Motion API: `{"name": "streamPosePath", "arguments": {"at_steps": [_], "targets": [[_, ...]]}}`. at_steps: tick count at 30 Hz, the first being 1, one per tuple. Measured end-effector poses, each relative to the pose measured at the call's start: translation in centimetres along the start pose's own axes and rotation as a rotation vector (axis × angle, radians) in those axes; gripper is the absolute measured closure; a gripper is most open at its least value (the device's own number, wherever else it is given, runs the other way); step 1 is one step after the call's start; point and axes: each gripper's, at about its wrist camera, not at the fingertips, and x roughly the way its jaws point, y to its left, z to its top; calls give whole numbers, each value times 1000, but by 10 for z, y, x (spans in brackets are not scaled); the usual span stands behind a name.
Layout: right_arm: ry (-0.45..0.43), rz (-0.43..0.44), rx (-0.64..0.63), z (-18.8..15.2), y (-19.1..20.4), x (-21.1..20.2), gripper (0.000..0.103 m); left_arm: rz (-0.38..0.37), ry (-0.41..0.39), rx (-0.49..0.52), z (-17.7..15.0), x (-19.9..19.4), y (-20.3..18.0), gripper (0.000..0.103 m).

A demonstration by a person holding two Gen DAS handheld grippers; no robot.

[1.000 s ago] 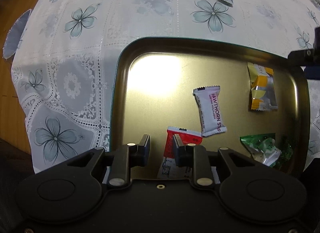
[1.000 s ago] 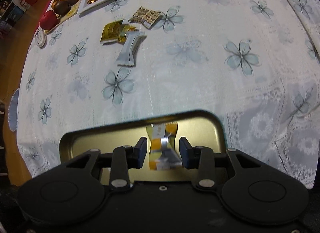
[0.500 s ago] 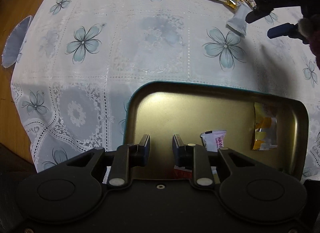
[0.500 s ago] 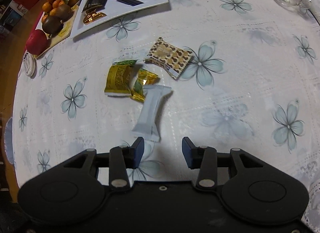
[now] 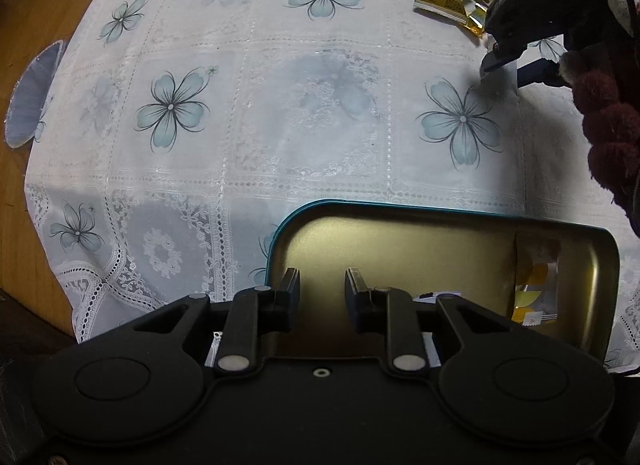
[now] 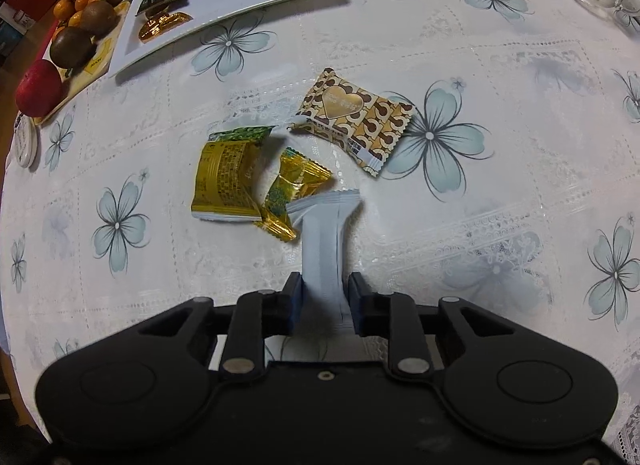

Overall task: Organize snacks
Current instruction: 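Grasp the long white bar packet with the right tool, then grasp the gold-and-green packet with left tool while right holds the white bar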

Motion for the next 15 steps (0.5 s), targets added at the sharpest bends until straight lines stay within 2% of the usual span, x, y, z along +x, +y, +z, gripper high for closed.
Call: {"name": "streamPosePath", "arguments": {"at_steps": [7,10,15], "targets": [[-10,-28,-3,-31,-44,-19,80,-29,-14,40,20,-8,-11,68],[-23,-48,9,-45,-64,-25,80,-46,-21,54,39,-10,-18,68],[-17,-40,29,-57,-83,-20,81,-35,-45,73,85,-8,-34,68]]}}
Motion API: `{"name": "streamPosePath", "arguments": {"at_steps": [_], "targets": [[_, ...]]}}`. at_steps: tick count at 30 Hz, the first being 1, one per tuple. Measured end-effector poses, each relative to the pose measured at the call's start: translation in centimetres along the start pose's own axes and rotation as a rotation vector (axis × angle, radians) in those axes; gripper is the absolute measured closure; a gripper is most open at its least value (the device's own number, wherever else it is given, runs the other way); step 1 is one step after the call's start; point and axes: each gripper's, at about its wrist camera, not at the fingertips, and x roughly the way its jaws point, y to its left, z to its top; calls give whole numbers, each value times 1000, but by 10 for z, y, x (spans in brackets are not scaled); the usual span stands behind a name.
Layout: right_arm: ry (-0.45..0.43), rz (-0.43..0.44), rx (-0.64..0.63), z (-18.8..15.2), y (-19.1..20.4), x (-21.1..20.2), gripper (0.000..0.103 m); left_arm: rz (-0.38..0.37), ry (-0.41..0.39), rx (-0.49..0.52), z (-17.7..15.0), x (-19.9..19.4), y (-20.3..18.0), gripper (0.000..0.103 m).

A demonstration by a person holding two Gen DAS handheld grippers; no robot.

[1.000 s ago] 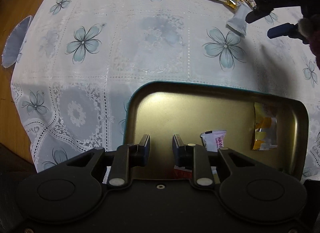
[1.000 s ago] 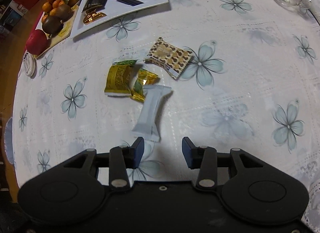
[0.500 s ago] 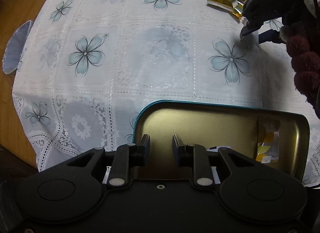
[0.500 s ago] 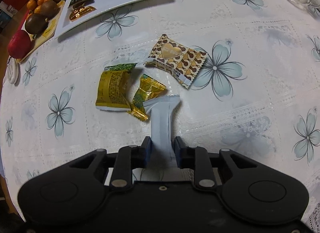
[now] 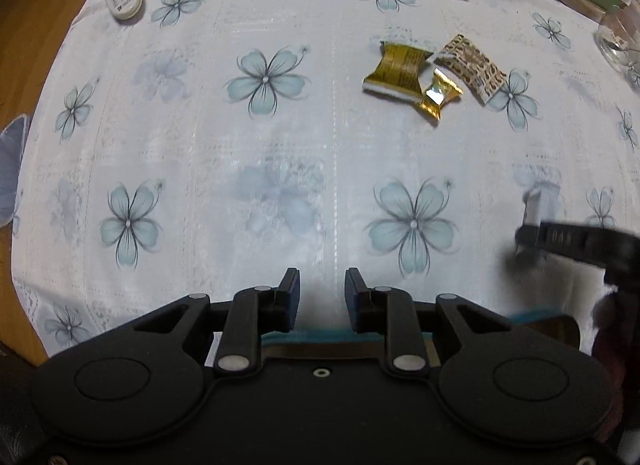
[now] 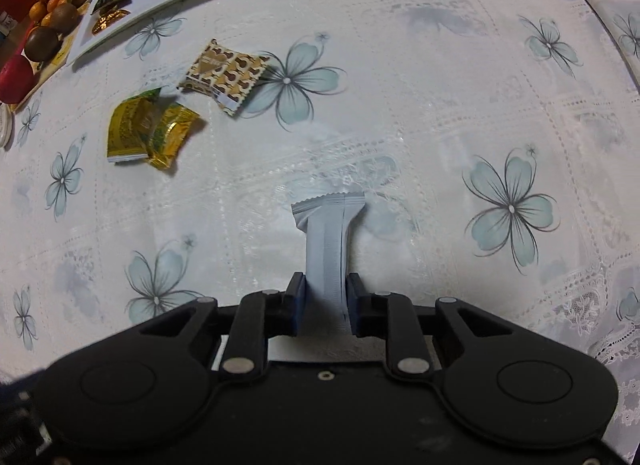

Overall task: Organize snacks
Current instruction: 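Grasp the gold-and-green packet with left tool while right holds the white bar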

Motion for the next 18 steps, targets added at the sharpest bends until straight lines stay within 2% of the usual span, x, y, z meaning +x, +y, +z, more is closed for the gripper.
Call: {"name": "streamPosePath", "arguments": {"at_steps": [10,18], "targets": [[-52,-6,-44,-8,0,-3,79,-38,-65,24,89,24,-26,68],[-63,17,-58,-8,-3,-6,76,-75,-119,38,118,39,-41,67]]}}
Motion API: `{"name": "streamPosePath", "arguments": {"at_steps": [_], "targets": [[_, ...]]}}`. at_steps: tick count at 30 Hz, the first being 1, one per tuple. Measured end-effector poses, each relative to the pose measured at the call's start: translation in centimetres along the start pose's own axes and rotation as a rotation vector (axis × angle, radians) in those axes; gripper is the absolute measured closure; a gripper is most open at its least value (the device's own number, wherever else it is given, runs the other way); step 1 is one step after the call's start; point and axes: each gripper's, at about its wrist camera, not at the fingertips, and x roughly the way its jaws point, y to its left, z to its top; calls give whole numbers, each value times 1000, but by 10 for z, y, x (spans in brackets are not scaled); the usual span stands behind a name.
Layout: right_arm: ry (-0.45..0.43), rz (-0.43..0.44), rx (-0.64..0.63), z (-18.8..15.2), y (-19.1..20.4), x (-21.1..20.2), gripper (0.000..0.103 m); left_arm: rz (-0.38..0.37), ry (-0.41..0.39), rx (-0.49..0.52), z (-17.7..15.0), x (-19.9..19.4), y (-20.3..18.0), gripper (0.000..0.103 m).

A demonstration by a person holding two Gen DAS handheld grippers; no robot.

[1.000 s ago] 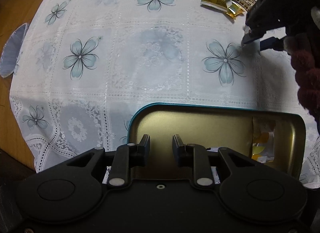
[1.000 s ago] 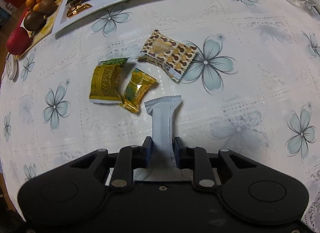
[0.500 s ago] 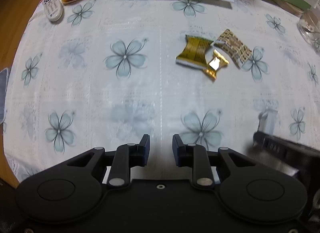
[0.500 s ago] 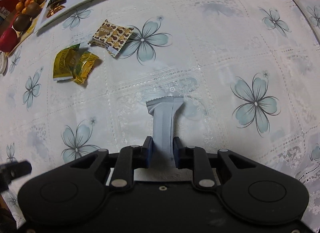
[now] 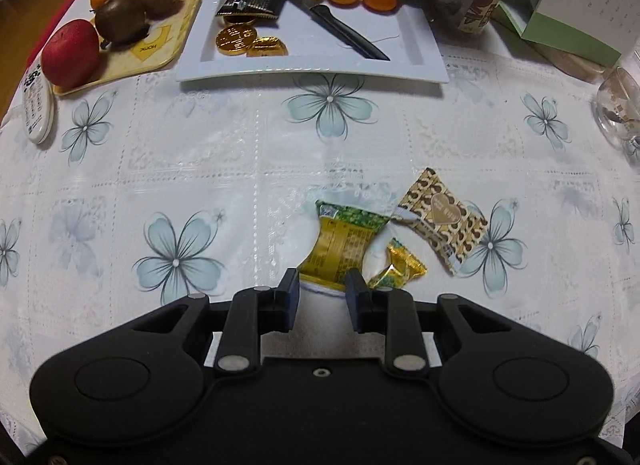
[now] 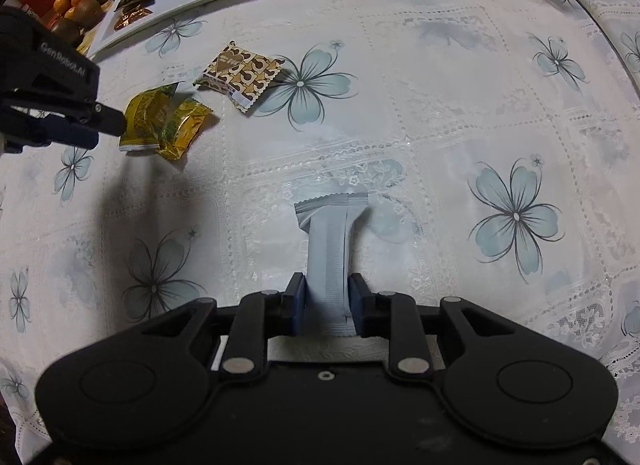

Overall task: Organize snacks
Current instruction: 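Grasp the gold-and-green packet with left tool while right holds the white bar, then carry both held packets over the gold tray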

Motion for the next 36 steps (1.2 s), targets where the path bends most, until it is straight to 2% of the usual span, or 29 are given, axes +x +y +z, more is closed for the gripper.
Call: {"name": "streamPosePath", "arguments": {"at_steps": [4,5,6,7,10,15,19,21,24,27,29,36], "targets": [[-2,12,4,1,-2,0,73,-18,-19,23,5,4,-7,66],[-2,16,3,1,-2,0,72,-10,-20,38,6,7,-10,64],[-3,16,0,1,-1,0,70,0,-18,53,7,9,-12,55],[-5,17,-4,0,0,0,68,14,-19,66,8,13,-14,51],[-14,12,-20,-1,5,0,62,43,-15,75,11,23,-16,52],[-29,-2,-42,-5,11,0,58,24,42,33,13,42,-12,52],[-25,9,-32,-5,10,0,58,29,41,41,11,44,-15,57],[-16,15,-11,-3,6,0,61,26,43,33,11,43,-15,61],[12,25,31,2,-7,0,79,20,66,-11,7,37,-10,63],[59,78,109,10,-24,1,82,44,70,-33,0,20,-7,63],[76,82,146,14,-33,0,81,55,72,-46,-7,3,-4,63],[16,96,183,0,-54,-58,81,67,87,-86,-52,-57,4,63]]}}
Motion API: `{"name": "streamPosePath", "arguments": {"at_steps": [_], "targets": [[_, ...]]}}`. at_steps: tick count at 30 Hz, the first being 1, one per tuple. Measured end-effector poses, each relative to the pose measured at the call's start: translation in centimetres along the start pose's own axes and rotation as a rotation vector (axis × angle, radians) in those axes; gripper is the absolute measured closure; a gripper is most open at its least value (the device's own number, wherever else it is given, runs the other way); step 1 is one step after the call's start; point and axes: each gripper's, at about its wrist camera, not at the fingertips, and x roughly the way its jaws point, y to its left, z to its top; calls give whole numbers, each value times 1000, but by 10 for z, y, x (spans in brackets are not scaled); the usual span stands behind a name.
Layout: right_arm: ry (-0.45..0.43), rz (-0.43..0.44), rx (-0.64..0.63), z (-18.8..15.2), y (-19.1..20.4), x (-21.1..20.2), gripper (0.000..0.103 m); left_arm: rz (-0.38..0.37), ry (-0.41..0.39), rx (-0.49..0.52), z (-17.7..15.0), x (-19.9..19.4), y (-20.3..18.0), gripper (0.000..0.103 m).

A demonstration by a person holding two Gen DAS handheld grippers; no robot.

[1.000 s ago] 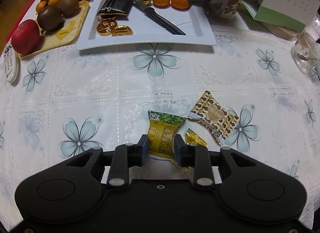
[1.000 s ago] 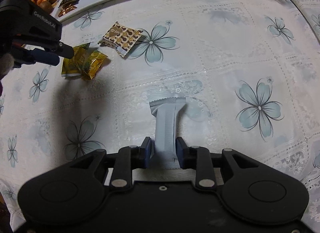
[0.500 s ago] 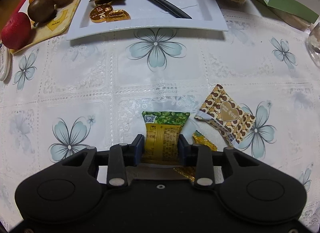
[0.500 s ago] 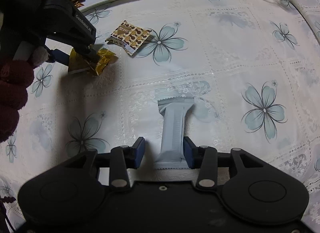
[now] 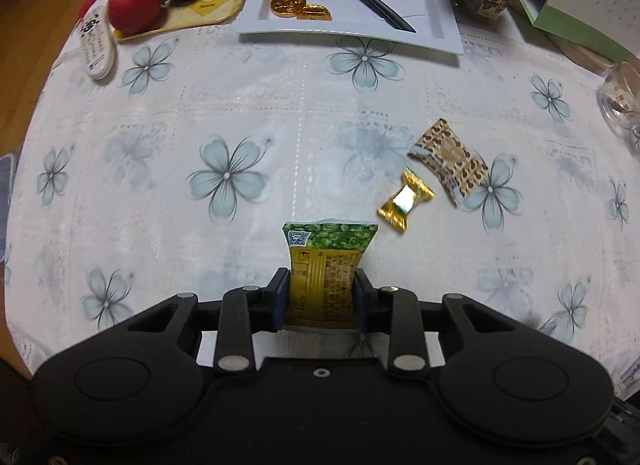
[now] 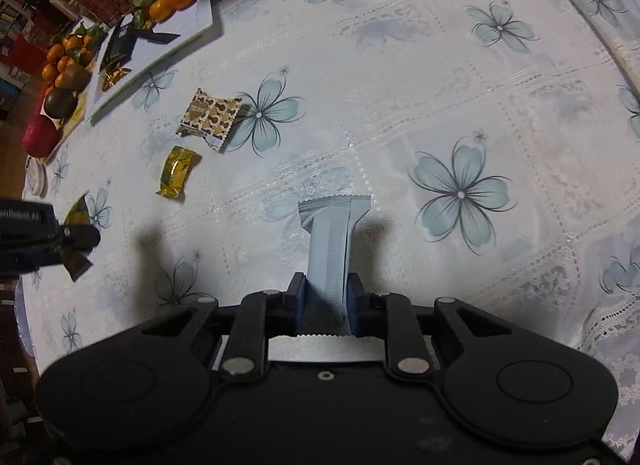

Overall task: Organize snacks
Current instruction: 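Carry both held packets over the gold tray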

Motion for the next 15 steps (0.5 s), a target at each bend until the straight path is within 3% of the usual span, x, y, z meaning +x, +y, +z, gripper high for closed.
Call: {"name": "streamPosePath", "arguments": {"at_steps": [8,15], "targets": [[-40,54,-46,-64,0,-64,81,-23,-33,43,-92,-44,5,63],[-63,79,-80,-139,-6,-92,81,-39,-47,0,-171,-54,19,63]]}}
